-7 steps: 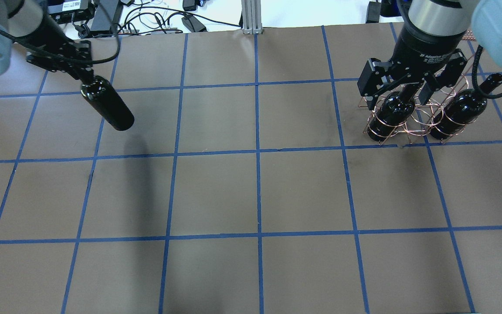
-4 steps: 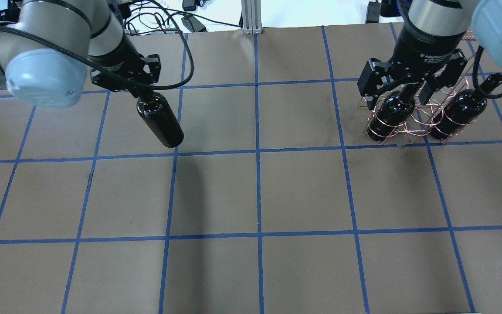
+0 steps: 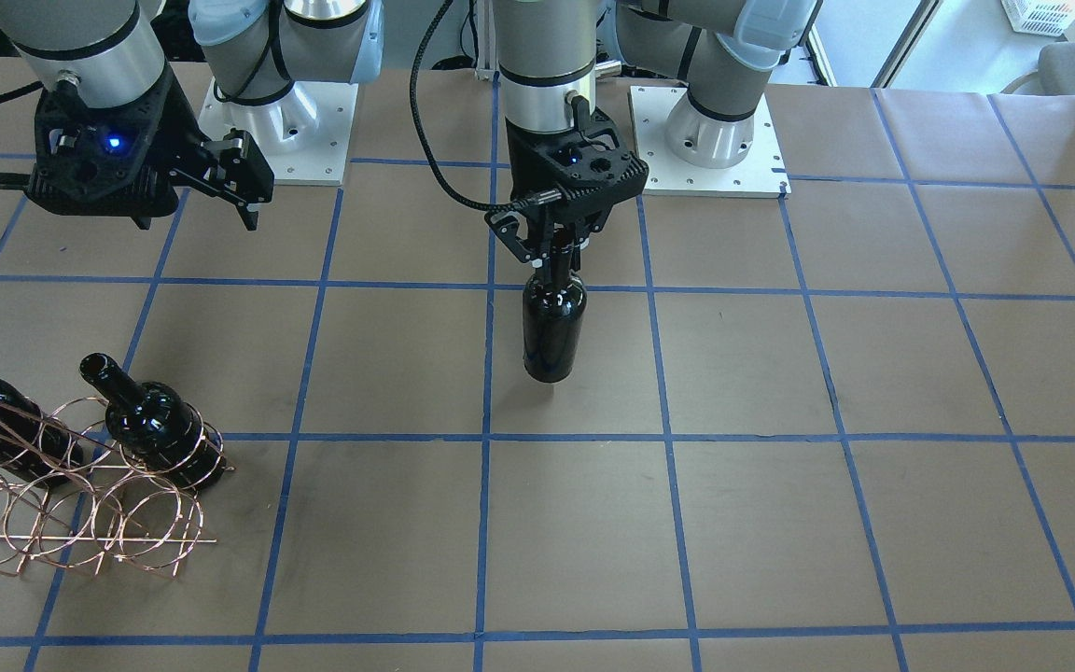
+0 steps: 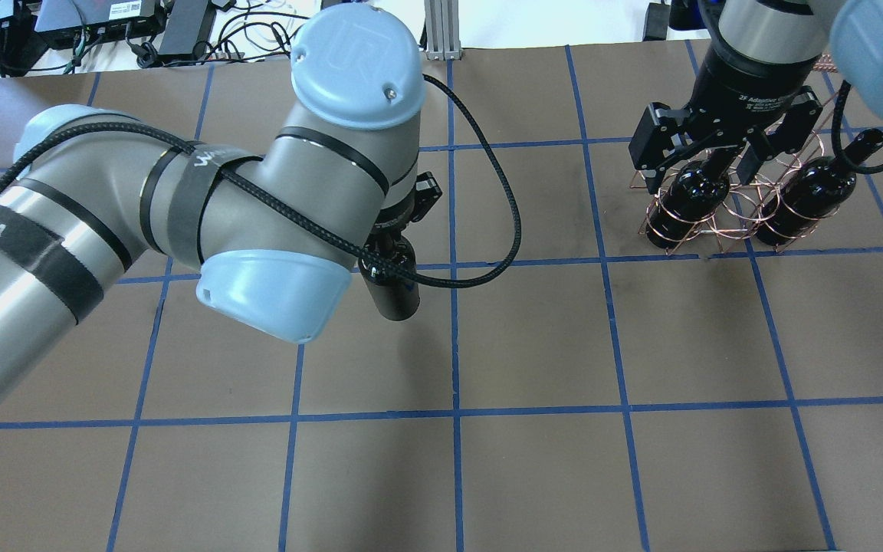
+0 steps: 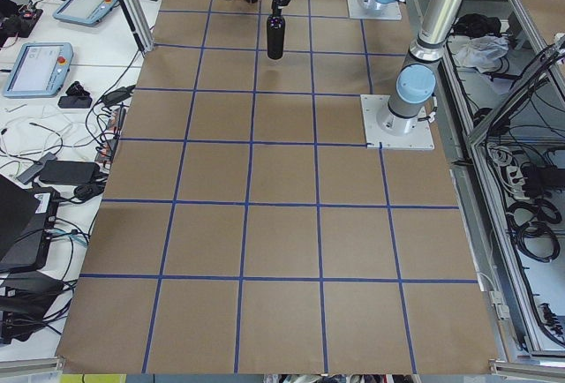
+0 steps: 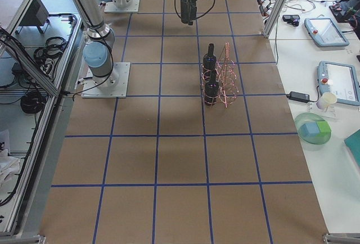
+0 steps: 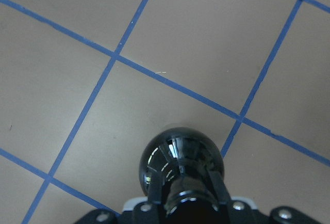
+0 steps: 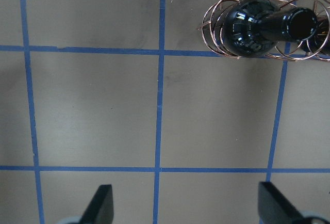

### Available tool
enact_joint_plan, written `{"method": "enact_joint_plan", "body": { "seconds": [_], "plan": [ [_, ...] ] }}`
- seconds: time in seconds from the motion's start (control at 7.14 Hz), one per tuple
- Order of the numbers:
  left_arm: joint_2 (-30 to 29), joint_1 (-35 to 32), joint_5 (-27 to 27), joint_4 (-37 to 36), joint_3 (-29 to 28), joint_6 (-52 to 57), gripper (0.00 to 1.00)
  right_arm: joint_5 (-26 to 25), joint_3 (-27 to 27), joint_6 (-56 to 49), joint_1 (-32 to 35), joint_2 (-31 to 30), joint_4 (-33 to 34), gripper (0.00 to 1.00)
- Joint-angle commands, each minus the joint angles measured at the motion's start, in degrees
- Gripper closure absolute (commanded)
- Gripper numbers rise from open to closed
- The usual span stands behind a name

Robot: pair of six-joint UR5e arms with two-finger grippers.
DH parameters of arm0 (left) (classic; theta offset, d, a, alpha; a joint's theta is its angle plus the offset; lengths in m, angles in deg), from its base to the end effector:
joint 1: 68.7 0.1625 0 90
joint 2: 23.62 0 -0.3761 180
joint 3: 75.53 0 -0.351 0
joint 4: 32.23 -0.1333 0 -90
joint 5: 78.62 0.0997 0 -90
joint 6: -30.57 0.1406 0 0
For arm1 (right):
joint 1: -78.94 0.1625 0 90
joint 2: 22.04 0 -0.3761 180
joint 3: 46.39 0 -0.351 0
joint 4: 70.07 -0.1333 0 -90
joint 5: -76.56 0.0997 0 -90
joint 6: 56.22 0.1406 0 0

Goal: Place wine into wine basket
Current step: 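Swing the bottle upright and carry it toward the table center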

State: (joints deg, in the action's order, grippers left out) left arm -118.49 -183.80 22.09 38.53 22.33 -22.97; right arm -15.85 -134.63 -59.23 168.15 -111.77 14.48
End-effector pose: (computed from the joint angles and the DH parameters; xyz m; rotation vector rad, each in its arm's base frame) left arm -0.3045 -0.3974 0.3339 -0.7657 2.9552 -0.3156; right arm 0.1213 -0.4441 0.4007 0.0623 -3.0993 -0.1093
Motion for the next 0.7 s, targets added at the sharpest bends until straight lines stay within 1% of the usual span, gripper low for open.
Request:
{"method": "enact_joint_plan", "body": {
  "seconds": [0.0,0.28,0.56],
  "plan": [
    [-1.3,-1.2,-1.8,-0.3,0.2,-6.3,0.88,0.0,0.0,-0.1,0.0,0.0,0.0,0.0],
    [-1.4,-1.2,-2.4,-0.4,1.9,-6.4,0.88,0.0,0.0,-0.1,0.0,0.0,0.0,0.0],
    [-1.7,-1.2,-5.3,-0.2,2.0,-6.5,0.88,0.0,0.0,-0.1,0.0,0.0,0.0,0.0]
  ]
}}
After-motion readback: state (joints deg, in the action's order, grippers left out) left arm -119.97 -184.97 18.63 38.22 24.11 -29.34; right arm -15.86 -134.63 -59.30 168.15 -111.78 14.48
